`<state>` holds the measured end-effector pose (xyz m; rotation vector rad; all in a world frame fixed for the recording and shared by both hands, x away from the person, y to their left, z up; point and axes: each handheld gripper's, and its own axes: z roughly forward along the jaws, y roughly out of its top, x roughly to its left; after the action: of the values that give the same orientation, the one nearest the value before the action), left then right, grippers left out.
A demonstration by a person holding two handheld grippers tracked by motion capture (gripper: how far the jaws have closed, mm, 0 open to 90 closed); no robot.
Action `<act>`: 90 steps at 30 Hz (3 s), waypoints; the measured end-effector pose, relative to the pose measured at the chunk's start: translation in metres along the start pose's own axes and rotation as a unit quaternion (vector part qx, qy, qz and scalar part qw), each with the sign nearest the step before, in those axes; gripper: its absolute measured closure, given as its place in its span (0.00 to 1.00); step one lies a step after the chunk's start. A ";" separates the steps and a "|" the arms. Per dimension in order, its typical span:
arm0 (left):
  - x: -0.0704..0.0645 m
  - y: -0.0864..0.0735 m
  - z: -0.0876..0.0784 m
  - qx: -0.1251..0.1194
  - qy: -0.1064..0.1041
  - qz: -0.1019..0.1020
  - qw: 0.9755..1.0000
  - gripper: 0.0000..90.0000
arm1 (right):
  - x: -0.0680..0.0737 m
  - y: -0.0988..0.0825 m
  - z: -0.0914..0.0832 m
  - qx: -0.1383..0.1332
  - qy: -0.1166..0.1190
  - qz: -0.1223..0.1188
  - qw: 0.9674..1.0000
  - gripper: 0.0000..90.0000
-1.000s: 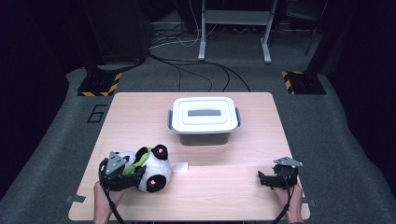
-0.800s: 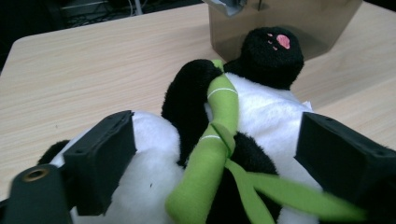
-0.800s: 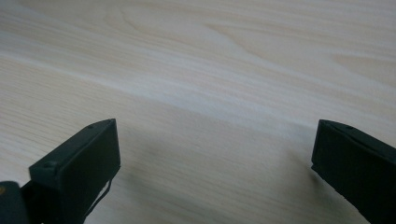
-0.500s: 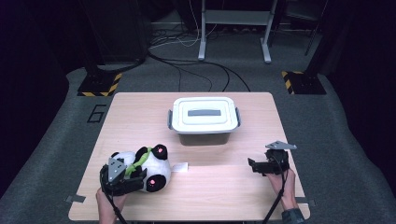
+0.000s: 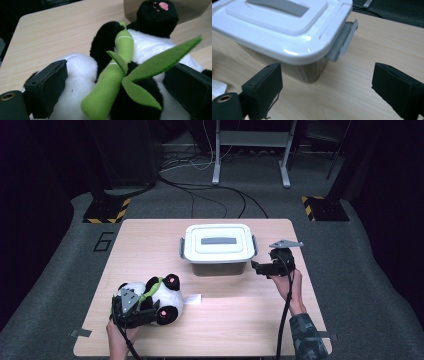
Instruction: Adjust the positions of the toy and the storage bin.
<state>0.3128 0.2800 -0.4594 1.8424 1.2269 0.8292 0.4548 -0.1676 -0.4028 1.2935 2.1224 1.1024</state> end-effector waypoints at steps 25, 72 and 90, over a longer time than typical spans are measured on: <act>0.000 0.010 -0.021 -0.020 -0.052 -0.031 0.998 0.00 | 0.003 0.047 0.044 0.051 -0.007 0.019 0.998 0.68; 0.002 0.006 -0.026 -0.018 -0.053 -0.028 0.998 0.00 | -0.012 0.001 0.021 0.046 -0.046 0.101 0.993 0.87; 0.004 0.007 -0.026 -0.024 -0.050 -0.028 0.998 0.00 | 0.010 0.034 0.010 0.018 0.016 -0.025 0.999 0.17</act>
<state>0.2960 0.2883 -0.4396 1.7806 1.1801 0.7215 0.4754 -0.1467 -0.3808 1.2393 2.1942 1.0755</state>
